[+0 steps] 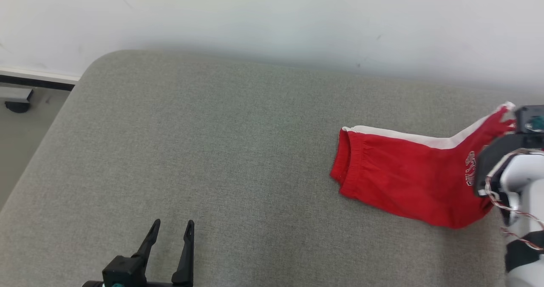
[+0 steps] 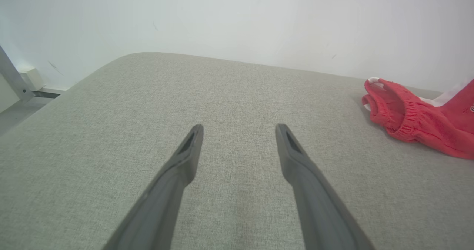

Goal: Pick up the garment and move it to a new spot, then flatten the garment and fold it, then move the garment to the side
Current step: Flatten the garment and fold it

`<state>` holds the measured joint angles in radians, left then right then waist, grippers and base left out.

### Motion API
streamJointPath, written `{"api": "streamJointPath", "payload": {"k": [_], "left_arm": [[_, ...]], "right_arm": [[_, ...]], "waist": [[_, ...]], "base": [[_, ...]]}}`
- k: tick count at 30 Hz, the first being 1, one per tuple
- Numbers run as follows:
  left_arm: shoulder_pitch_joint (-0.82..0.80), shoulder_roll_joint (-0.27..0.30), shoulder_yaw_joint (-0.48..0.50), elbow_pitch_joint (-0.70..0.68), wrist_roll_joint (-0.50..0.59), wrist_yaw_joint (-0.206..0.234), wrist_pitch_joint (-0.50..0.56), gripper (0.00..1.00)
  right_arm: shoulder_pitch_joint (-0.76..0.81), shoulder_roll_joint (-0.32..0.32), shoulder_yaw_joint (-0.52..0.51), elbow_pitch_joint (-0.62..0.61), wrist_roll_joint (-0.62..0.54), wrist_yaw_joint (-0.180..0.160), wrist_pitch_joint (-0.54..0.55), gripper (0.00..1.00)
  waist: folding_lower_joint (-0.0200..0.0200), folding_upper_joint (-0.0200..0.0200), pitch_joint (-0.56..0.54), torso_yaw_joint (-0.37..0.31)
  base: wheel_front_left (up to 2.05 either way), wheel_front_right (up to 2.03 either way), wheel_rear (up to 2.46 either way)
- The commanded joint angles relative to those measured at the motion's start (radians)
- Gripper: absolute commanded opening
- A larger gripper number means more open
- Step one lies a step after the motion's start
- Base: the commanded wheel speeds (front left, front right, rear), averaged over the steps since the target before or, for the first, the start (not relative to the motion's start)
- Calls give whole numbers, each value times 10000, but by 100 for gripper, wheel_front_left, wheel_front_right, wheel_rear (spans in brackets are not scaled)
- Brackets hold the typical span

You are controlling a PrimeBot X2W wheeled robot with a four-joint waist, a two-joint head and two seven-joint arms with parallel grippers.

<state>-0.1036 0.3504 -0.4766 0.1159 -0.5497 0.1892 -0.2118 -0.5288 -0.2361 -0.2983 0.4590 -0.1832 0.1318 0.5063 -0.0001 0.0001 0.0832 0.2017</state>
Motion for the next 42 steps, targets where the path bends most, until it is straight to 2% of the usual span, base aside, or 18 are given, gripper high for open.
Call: {"api": "streamJointPath", "payload": {"k": [1, 6, 12, 24, 25, 26, 32, 34, 39, 42], "left_arm": [[125, 30, -22, -19, -46, -8, 59, 100], [190, 87, -22, -57, -144, -15, 110, 100], [81, 39, -88, -90, -141, -39, 99, 100], [-119, -175, -273, 153, -214, -167, 2, 100], [-98, -178, -270, 173, -228, -157, 4, 100], [-66, -172, -266, 186, -242, -142, -7, 100], [157, -109, -263, 232, -309, -90, -39, 100], [209, -82, -263, 220, -320, -66, -44, 100], [231, -43, -271, 125, -359, -55, -32, 100], [198, -55, -312, 77, -367, -88, -31, 100]], "right_arm": [[-73, 127, 428, -96, 264, -26, 59, 0], [-329, 673, 1638, -144, 988, -25, 273, 0], [-712, 1147, 2384, 372, 1425, -26, 371, 0], [-1158, 1711, 2754, 2242, 1536, -26, 34, 2], [-1209, 1740, 2765, 2301, 1691, -26, -83, 35], [-1262, 1772, 2728, 2328, 1949, -26, -243, 100], [-1244, 1801, 3094, 2028, 3340, -26, -674, 100], [-1055, 1445, 2997, 1747, 3402, -26, -824, 100], [-415, 698, 2234, 1279, 2602, -25, -1285, 100], [-81, 461, 1747, 1286, 2033, -25, -1542, 100]], "waist": [[1, -1, -147, 87], [1, -1, -182, 280], [1, -1, -43, 560], [1, -1, 202, 1211], [1, -1, 180, 1210], [1, -1, 151, 1195], [1, -1, -211, 932], [1, -1, -339, 831], [1, -1, -443, 656], [1, -1, -308, 600]], "base": [[0, 0, 0], [0, 0, 0], [0, 0, 0], [0, 0, 0], [0, 0, 0], [0, 0, 0], [0, 0, 0], [0, 0, 0], [0, 0, 0], [0, 0, 0]]}}
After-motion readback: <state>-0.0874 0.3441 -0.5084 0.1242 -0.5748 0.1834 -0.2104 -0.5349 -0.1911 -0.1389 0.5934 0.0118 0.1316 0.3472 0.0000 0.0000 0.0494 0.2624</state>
